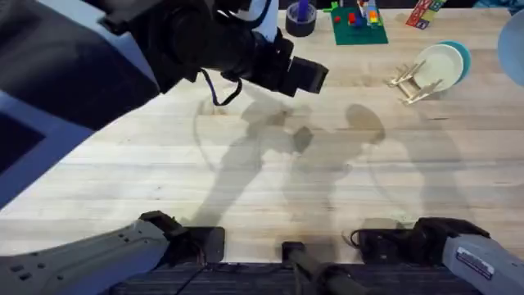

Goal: Pick up the plates from the table one by one and place each into a slot on the dish rack.

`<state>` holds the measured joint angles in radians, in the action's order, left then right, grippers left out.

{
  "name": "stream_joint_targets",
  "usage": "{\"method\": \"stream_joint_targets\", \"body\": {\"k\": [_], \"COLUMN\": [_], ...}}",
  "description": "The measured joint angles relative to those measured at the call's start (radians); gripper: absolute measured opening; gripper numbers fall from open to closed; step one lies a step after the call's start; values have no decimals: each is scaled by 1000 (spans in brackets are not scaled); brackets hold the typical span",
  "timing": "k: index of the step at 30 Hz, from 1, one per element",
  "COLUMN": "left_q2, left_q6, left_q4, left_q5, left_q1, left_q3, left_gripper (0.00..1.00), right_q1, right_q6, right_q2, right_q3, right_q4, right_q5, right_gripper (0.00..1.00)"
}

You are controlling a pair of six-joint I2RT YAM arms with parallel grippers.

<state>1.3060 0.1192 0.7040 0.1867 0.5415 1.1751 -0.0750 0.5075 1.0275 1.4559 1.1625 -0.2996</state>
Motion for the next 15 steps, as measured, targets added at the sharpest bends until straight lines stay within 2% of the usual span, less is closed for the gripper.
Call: {"method": "stream_joint_targets", "body": {"k": [15], "left_q2": [0], "left_q6": [0], "left_q4": [-5], "left_q5": [0], "left_q1": [0], "left_q3": [0], "left_gripper": [995], "right_q1": [0], "right_q6": [10], "right_q2": [0], "right_q3": [0], "right_q4": [-11], "right_q5": [0], "right_gripper": [31]}}
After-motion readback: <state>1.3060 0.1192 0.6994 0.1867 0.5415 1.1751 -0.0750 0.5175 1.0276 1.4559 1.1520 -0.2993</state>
